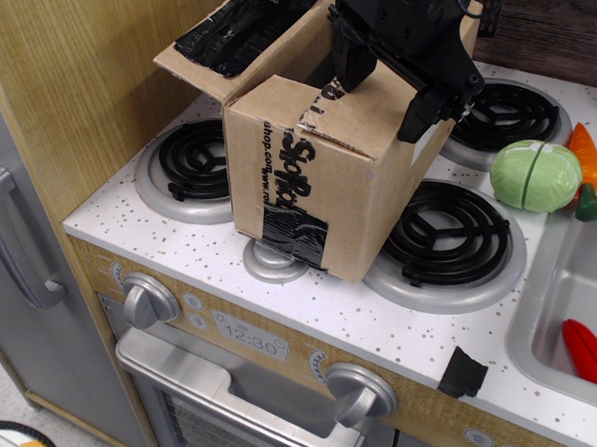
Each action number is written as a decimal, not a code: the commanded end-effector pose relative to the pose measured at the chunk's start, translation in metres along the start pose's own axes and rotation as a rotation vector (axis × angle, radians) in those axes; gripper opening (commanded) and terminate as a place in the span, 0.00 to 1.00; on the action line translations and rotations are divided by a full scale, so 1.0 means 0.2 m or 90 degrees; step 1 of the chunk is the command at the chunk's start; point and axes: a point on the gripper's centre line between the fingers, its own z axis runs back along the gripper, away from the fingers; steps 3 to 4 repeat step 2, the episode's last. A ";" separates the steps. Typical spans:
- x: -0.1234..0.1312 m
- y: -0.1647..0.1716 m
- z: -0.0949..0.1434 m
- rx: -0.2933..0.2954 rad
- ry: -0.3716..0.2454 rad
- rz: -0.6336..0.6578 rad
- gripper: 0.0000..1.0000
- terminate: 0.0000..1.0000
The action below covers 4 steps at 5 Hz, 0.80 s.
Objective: Close small4fbox flaps
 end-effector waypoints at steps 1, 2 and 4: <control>-0.03 0.01 -0.06 -0.060 -0.002 0.044 1.00 0.00; -0.05 -0.02 -0.12 -0.095 -0.006 0.056 1.00 1.00; -0.05 -0.02 -0.12 -0.095 -0.006 0.056 1.00 1.00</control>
